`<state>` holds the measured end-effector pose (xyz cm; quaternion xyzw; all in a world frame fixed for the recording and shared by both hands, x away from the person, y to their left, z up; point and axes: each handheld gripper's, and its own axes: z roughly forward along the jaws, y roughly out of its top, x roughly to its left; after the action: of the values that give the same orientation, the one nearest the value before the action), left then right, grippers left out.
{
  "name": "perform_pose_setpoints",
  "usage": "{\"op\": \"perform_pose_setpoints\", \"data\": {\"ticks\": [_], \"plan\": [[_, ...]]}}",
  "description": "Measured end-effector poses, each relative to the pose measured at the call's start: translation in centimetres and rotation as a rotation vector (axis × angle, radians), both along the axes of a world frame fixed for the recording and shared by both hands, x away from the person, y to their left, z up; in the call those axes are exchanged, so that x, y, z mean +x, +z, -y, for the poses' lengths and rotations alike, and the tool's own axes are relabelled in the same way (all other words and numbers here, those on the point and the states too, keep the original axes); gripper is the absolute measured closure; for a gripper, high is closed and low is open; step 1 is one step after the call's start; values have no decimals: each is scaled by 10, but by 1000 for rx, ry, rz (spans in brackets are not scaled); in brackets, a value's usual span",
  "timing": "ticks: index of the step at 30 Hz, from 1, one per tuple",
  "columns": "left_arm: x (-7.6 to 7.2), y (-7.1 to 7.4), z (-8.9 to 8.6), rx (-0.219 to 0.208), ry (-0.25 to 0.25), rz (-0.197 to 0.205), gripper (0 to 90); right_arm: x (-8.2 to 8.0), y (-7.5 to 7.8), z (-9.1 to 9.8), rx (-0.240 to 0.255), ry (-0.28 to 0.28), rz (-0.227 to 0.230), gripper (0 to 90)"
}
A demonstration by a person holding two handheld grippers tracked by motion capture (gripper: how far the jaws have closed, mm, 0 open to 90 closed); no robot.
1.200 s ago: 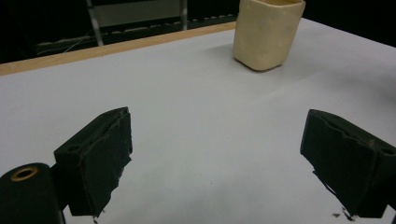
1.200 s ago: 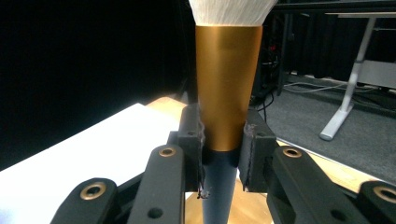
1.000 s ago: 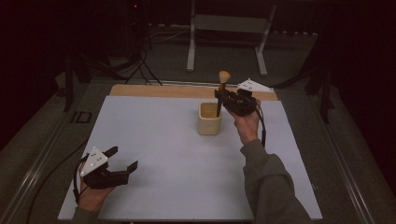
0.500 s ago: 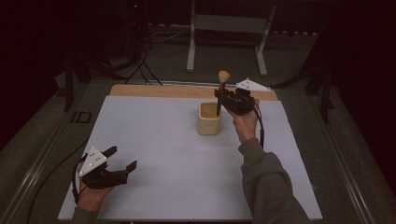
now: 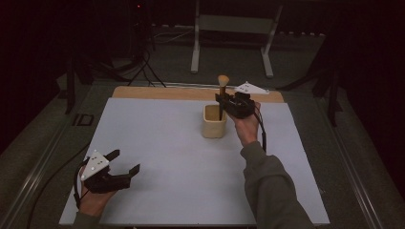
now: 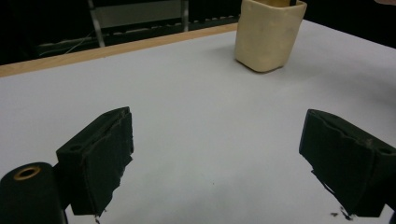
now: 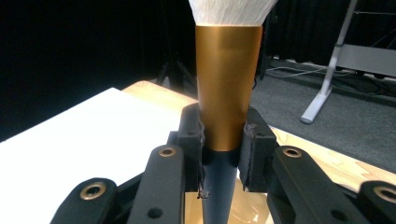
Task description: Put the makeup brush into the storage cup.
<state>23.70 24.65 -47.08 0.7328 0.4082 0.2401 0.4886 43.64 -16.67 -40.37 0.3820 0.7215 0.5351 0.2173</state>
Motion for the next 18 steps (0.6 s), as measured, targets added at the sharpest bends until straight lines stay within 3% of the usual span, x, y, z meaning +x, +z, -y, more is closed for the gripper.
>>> {"op": "perform_pose_setpoints", "data": {"ticks": [18], "plan": [[0,1,-1,-2,5,3,114,0,-8,-7,-56,2,-7,694]]}}
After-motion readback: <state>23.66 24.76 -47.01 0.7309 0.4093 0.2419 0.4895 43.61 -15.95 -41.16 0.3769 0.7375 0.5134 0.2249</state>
